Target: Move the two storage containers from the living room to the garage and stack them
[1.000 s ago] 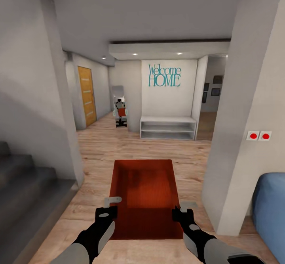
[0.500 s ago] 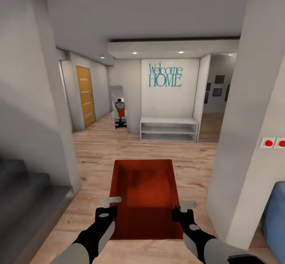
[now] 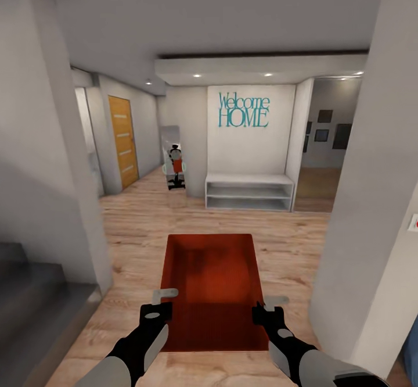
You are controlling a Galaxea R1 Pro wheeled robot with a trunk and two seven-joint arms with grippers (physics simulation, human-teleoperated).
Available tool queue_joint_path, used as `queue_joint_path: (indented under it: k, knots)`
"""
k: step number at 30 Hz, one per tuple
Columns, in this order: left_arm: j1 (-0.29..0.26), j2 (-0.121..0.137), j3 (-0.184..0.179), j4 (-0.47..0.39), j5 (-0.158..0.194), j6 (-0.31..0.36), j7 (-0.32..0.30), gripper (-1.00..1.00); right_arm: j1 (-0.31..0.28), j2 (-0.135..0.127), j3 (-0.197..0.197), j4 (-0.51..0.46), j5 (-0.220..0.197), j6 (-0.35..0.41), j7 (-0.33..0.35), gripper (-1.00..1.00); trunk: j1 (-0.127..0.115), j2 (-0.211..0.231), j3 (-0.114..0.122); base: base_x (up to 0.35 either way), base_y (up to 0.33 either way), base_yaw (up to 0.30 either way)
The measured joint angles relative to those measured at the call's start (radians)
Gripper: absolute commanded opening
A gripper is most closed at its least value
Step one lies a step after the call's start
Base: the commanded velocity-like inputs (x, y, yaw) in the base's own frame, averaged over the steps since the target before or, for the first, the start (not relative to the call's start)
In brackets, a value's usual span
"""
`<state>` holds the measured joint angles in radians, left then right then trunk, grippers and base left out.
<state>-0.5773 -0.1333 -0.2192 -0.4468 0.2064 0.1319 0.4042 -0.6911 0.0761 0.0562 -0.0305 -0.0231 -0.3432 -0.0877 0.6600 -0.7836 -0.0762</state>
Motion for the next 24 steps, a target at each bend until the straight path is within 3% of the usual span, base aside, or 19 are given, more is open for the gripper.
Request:
queue_joint_path:
  k: [24]
  knots:
    - [0.000,0.000,0.000,0.001,0.000,0.000,0.000,-1.00,0.000,0.000,0.000,0.000,0.000,0.000,0.000,-1.00,0.000,0.000,0.000,0.321,0.000,0.000]
